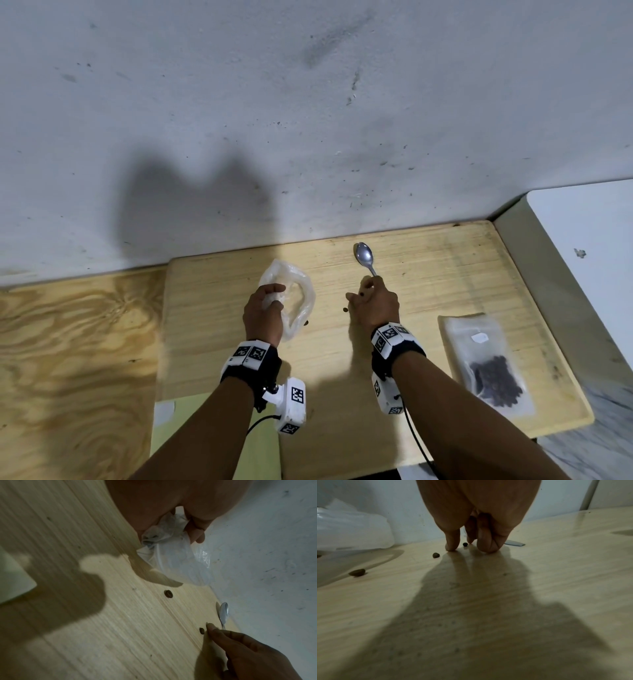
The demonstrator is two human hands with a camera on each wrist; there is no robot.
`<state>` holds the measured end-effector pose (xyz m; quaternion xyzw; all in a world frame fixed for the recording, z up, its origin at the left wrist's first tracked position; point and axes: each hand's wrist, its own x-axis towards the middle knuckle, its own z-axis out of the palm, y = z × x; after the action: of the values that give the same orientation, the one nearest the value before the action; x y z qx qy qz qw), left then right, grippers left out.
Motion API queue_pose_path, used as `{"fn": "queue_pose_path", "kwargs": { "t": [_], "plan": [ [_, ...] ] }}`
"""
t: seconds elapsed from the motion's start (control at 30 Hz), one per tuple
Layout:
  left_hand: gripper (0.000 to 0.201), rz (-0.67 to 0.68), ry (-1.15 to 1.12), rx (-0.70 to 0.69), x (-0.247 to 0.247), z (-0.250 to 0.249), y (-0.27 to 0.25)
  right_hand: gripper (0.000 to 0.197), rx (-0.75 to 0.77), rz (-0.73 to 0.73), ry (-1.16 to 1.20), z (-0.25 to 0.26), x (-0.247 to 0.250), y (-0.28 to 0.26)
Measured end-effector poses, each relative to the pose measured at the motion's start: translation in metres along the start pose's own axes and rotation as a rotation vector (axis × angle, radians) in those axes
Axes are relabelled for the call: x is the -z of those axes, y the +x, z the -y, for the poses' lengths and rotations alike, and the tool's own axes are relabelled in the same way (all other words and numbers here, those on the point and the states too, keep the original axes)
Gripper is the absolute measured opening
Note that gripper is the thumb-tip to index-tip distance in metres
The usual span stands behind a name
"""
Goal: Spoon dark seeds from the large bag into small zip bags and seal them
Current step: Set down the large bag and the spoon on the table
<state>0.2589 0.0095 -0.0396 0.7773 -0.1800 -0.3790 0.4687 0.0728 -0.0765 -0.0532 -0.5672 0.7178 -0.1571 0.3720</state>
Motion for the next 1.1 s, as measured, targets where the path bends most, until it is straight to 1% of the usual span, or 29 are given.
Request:
{"fn": "queue_pose_path", "kwargs": {
  "t": [0.03,0.07,0.1,0.13,0.23,0.3,0.4,0.43,0.47,0.5,0.6,0.67,0.7,0.73,0.77,0.83,0.93,1.0,1.03,1.1],
  "plan": [
    [0.041,0.0,-0.004,-0.002,0.001,0.001,-0.001,0.016,-0.003,0.01,-0.066,-0.002,0.0,-0.001],
    [0.042,0.0,-0.01,-0.003,0.002,0.001,-0.002,0.012,0.005,-0.012,-0.089,-0.005,0.0,-0.001],
    [0.042,-0.002,-0.017,0.0,0.002,0.002,-0.003,0.007,0.013,-0.035,-0.09,-0.006,0.0,-0.001],
    [0.043,-0.005,-0.024,0.005,0.003,0.002,-0.004,0.007,0.024,-0.051,-0.08,-0.01,-0.002,0.001],
    [0.042,-0.01,-0.026,0.006,0.004,0.002,-0.006,0.003,0.001,0.006,-0.081,-0.011,0.0,0.003],
    [0.04,-0.006,-0.026,-0.003,0.005,0.002,-0.006,0.01,0.022,0.01,-0.119,-0.009,-0.001,0.002],
    [0.041,-0.004,-0.04,-0.001,0.005,0.003,-0.004,0.026,-0.007,-0.082,-0.082,-0.004,0.0,-0.001],
    [0.041,-0.006,-0.043,0.0,0.005,0.004,-0.003,0.028,-0.023,-0.045,-0.046,-0.002,0.003,-0.002],
    [0.041,-0.009,-0.04,0.003,0.005,0.005,-0.003,0.028,-0.036,0.028,0.039,-0.001,0.008,-0.001],
    [0.04,-0.012,-0.038,0.008,0.005,0.005,-0.003,0.027,-0.064,0.097,0.184,-0.001,0.013,-0.001],
    [0.04,-0.019,-0.043,0.007,0.005,0.006,-0.004,0.025,-0.263,0.249,0.713,-0.005,0.022,-0.006],
    [0.042,-0.023,-0.04,-0.012,0.007,0.007,-0.006,0.026,-0.371,0.321,0.9,-0.005,0.023,-0.011],
    [0.042,-0.024,-0.036,-0.021,0.009,0.007,-0.006,0.024,-0.402,0.324,0.908,-0.004,0.023,-0.012],
    [0.042,-0.026,-0.033,-0.026,0.01,0.008,-0.007,0.022,-0.414,0.301,0.868,-0.003,0.021,-0.012],
    [0.042,-0.029,-0.033,-0.027,0.012,0.008,-0.008,0.022,-0.394,0.259,0.779,-0.003,0.021,-0.012],
    [0.042,-0.035,-0.032,-0.023,0.016,0.009,-0.009,0.032,-0.299,0.202,0.571,-0.002,0.02,-0.013],
    [0.042,-0.039,-0.032,-0.021,0.021,0.013,-0.01,0.047,-0.142,0.212,0.346,0.0,0.017,-0.019],
    [0.041,-0.04,-0.035,-0.021,0.026,0.016,-0.011,0.048,-0.062,0.206,0.312,0.002,0.014,-0.025],
    [0.04,-0.041,-0.039,-0.021,0.027,0.018,-0.011,0.045,-0.054,0.205,0.341,0.0,0.013,-0.025],
    [0.039,-0.045,-0.039,-0.015,0.03,0.02,-0.011,0.032,-0.068,0.202,0.407,-0.004,0.011,-0.025]
  ]
}}
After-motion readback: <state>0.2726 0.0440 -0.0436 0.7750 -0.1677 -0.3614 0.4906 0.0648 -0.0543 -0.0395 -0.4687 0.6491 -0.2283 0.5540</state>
